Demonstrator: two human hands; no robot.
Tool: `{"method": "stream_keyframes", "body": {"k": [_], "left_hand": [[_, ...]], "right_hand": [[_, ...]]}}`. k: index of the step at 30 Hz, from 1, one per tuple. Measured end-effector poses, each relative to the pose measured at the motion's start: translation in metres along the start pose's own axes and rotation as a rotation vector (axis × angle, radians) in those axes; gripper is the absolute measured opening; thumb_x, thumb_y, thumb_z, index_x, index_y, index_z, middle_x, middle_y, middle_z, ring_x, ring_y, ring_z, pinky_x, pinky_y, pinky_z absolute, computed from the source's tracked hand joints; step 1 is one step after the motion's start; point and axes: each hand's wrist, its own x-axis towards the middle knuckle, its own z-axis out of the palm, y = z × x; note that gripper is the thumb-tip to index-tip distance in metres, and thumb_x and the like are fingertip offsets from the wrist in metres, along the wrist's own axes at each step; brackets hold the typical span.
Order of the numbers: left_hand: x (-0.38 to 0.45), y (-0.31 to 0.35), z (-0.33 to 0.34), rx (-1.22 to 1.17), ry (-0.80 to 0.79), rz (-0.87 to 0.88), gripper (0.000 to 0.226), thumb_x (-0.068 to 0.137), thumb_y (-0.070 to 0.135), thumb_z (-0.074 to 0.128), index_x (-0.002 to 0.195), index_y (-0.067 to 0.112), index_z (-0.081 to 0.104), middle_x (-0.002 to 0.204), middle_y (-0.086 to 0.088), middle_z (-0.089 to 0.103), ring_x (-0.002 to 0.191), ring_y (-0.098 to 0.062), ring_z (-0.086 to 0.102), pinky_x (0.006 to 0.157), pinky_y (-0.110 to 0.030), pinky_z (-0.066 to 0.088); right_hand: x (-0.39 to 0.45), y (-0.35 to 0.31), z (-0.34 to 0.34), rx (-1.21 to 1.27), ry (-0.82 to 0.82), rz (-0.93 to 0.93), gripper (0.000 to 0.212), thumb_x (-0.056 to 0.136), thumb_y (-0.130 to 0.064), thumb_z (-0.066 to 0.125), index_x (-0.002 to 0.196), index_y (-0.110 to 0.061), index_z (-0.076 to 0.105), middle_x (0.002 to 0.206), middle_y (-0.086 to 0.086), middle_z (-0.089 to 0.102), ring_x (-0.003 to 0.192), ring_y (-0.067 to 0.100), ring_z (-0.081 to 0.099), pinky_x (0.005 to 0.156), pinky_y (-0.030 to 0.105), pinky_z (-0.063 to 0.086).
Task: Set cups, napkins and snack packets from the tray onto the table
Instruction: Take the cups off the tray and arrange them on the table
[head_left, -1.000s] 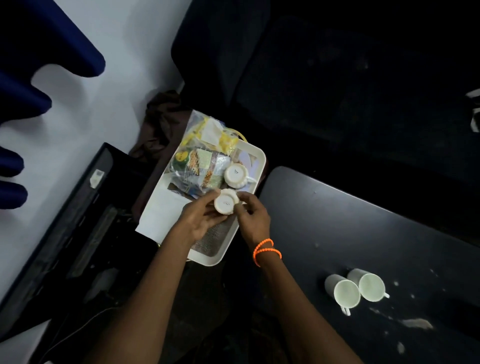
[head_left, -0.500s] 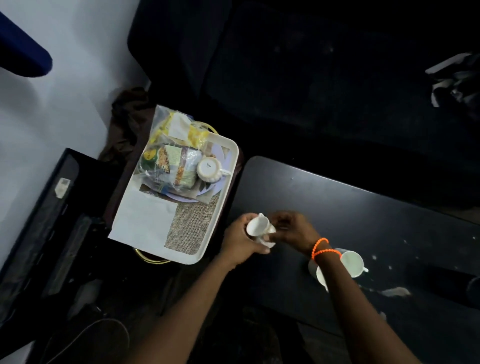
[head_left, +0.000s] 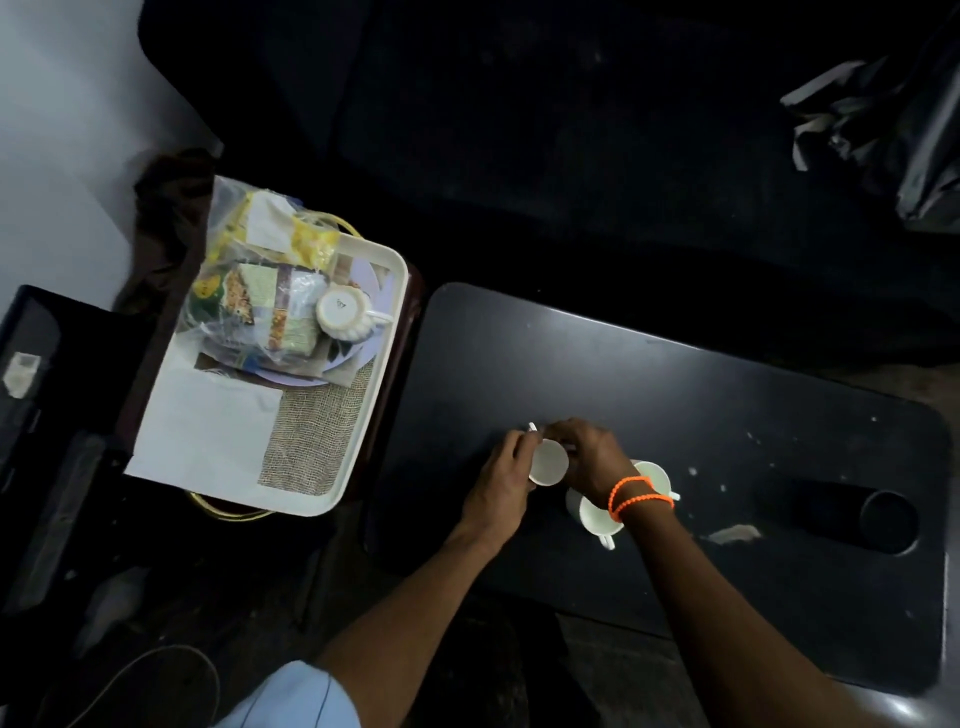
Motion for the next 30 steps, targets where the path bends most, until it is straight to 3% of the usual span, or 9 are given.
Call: {"method": "stream_keyframes", "body": {"k": [3,7,14,17,22,25,27,30], "left_hand": [[-0.001,0.004,0.002,-0.008,-0.009,-0.023,0.066,0.087,0.002,0.076,0.146,0.014,0.049,0.141,-0.008,0.052,0.13,-0.026,0.057,0.107,-0.038,0.051],[-0.002,0.01,0.002,-0.049,-0.035,-0.034,0.063,0.088,0.003,0.075,0.145,0.012,0.05,0.141,-0.008,0.052,0.13,-0.026,0.057,0.108,-0.038,0.048],[-0.007,0.013,0.005,-0.13,-0.039,-0.048,0.058,0.088,-0.004,0.071,0.139,0.012,0.052,0.14,-0.007,0.053,0.128,-0.025,0.06,0.107,-0.037,0.05],[-0.009,0.011,0.006,-0.164,-0.065,-0.061,0.059,0.086,-0.007,0.07,0.138,0.014,0.051,0.14,-0.006,0.052,0.128,-0.025,0.061,0.106,-0.038,0.052],[-0.013,0.0,0.003,-0.148,-0.05,-0.043,0.062,0.089,-0.007,0.065,0.142,0.02,0.049,0.14,0.0,0.05,0.125,-0.021,0.062,0.105,-0.034,0.053],[-0.008,-0.009,-0.016,-0.192,0.138,-0.11,0.05,0.09,-0.004,0.063,0.136,0.017,0.058,0.132,-0.001,0.056,0.113,-0.019,0.066,0.098,-0.035,0.057],[0.0,-0.018,-0.041,-0.26,0.368,-0.216,0.037,0.087,-0.002,0.064,0.12,0.015,0.068,0.111,-0.001,0.062,0.092,-0.014,0.066,0.086,-0.035,0.059],[0.014,-0.033,-0.096,-0.345,0.666,-0.375,0.025,0.085,0.002,0.068,0.106,0.015,0.071,0.09,-0.002,0.066,0.077,-0.018,0.064,0.076,-0.033,0.056]], "right_hand": [[0.003,0.003,-0.003,-0.015,-0.024,0.011,0.039,0.075,0.001,0.079,0.112,-0.01,0.073,0.116,0.01,0.071,0.107,0.029,0.068,0.094,0.042,0.055],[0.006,0.007,-0.009,-0.075,-0.082,0.069,0.054,0.071,0.015,0.065,0.117,-0.012,0.074,0.121,0.007,0.072,0.113,0.024,0.067,0.091,0.021,0.046],[0.003,0.009,-0.018,-0.114,-0.111,0.061,0.059,0.071,0.02,0.057,0.115,-0.014,0.075,0.12,0.007,0.072,0.112,0.026,0.067,0.096,0.037,0.054],[0.004,0.011,-0.02,-0.12,-0.145,0.07,0.058,0.072,0.021,0.059,0.114,-0.016,0.075,0.124,0.005,0.071,0.113,0.024,0.067,0.096,0.034,0.055],[0.01,0.007,-0.02,-0.122,-0.12,0.091,0.062,0.072,0.018,0.057,0.117,-0.02,0.075,0.12,0.001,0.073,0.108,0.019,0.069,0.083,0.017,0.047],[0.023,-0.012,-0.019,-0.053,-0.016,0.055,0.048,0.077,0.009,0.064,0.114,-0.019,0.076,0.112,0.0,0.074,0.099,0.016,0.07,0.085,0.022,0.052],[0.036,-0.034,-0.014,0.024,0.037,0.023,0.038,0.079,0.004,0.069,0.111,-0.016,0.076,0.104,-0.002,0.076,0.089,0.009,0.07,0.089,0.031,0.057],[0.063,-0.084,-0.004,0.121,0.087,-0.006,0.038,0.081,0.001,0.066,0.118,-0.009,0.072,0.11,0.01,0.076,0.099,0.024,0.073,0.096,0.04,0.056]]}}
